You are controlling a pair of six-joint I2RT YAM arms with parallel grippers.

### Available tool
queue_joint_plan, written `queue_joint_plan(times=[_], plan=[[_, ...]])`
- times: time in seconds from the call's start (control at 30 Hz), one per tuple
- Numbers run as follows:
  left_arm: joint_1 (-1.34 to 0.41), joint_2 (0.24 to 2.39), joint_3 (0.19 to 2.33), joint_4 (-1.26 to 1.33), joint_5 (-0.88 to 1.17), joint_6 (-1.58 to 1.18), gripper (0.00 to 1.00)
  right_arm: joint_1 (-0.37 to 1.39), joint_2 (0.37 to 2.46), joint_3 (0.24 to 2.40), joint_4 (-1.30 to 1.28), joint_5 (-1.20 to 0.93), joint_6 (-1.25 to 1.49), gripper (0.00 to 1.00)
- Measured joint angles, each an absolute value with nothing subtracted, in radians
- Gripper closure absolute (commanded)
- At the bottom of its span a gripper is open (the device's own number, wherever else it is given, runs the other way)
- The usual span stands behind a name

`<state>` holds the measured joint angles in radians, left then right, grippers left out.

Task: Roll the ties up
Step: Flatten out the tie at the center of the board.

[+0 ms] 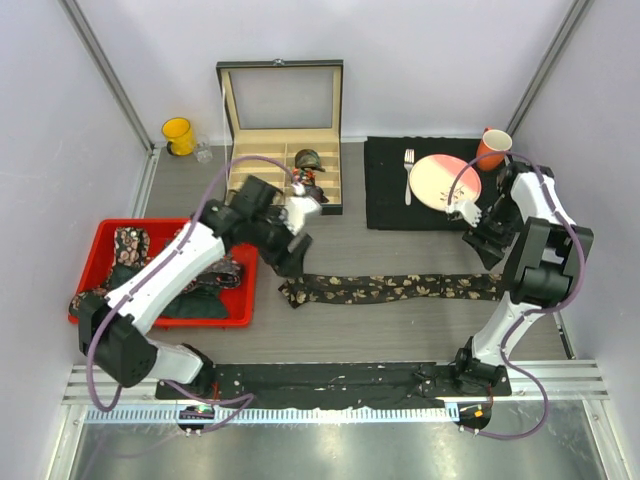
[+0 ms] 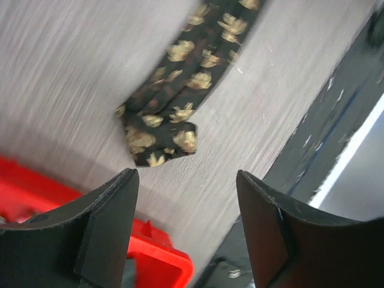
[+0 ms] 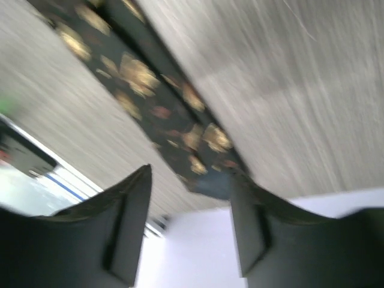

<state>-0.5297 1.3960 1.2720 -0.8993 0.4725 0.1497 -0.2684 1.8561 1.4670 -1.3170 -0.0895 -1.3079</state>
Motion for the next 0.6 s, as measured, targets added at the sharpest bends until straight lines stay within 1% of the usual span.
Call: queue_joint_plan(times=[0.1, 0.17, 0.27, 0.3, 0.5, 0.6], plan=[[-0.720, 1.377, 1.272, -0.897, 0.351, 0.265, 0.28, -0.263, 1.819, 1.431, -1.336, -0.185, -1.249, 0.55], [-0.821, 1.393, 1.266, -0.893, 0.262, 0.326, 0.29, -0.262, 1.826, 1.412, -1.336, -0.247, -1.193, 0.57], [-0.923, 1.435, 1.246, -0.883, 0.169, 0.405, 0.31, -0.263, 1.848, 1.369, -1.331, -0.303, -1.120, 0.61], [-0.951, 1.453, 1.239, -0.879, 0.145, 0.430, 0.31, -0.264, 1.855, 1.349, -1.331, -0.313, -1.096, 0.64], [-1.047, 1.550, 1.204, -0.861, 0.053, 0.561, 0.32, -0.268, 1.904, 1.232, -1.261, -0.321, -0.971, 0.72], [-1.066, 1.592, 1.192, -0.854, 0.024, 0.610, 0.33, -0.277, 1.927, 1.187, -1.203, -0.302, -0.922, 0.72]])
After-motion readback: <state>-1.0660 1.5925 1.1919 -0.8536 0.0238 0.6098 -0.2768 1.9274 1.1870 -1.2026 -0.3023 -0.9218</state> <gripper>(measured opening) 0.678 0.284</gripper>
